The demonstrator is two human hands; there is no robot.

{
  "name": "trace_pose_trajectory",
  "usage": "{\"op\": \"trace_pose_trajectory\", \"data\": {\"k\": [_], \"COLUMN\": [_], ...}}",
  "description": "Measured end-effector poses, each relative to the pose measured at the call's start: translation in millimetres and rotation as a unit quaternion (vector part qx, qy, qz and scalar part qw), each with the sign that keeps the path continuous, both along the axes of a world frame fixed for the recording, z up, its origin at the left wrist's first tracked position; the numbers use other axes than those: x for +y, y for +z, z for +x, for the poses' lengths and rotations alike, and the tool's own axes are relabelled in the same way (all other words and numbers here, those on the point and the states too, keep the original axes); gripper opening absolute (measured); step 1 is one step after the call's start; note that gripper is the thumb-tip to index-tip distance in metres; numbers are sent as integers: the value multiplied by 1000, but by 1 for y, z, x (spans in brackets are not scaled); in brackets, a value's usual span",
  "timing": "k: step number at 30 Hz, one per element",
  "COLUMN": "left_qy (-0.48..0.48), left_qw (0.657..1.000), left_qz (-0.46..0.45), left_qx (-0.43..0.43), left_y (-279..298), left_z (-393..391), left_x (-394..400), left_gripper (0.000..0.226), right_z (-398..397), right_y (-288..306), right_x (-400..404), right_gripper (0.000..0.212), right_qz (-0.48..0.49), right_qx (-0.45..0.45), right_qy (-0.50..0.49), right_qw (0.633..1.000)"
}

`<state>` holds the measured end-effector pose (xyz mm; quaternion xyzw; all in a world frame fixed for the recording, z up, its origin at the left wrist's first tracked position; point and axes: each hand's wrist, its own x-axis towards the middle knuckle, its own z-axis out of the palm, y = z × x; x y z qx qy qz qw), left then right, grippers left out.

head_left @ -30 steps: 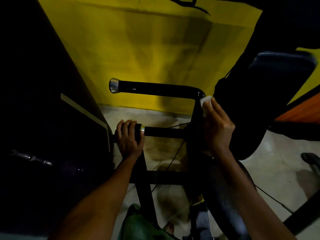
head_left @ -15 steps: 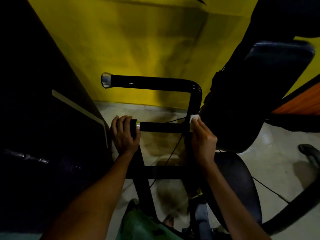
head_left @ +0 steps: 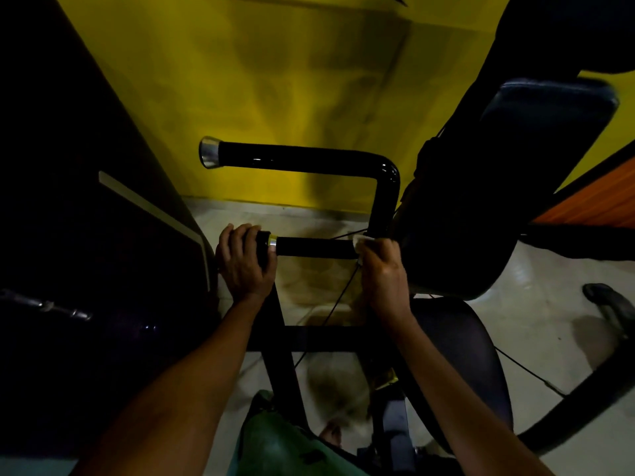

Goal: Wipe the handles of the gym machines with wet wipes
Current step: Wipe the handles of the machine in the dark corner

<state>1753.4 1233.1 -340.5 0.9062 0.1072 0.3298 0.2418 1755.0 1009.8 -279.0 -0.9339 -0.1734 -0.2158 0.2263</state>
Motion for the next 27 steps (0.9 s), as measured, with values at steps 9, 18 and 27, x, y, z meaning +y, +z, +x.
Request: {"op": "trace_pose_trajectory", "data": {"k": [9, 18, 27], "left_qy": [-6, -22, -11], "left_qw": [1000, 999, 999], "left_qz": [-5, -25, -47], "left_qx": [-6, 20, -8], "left_y": [-2, 2, -4], "left_z": [0, -3, -3], "left_x": [0, 1, 1], "left_gripper": [42, 47, 53], "right_z": [23, 0, 19], "right_y": [25, -7, 13], "right_x": [5, 32, 111], "right_gripper": [28, 33, 34], "right_qz": [27, 9, -24], "right_qx": [-24, 17, 129], "right_qy": [-45, -30, 180], "right_qw": [998, 999, 975]}}
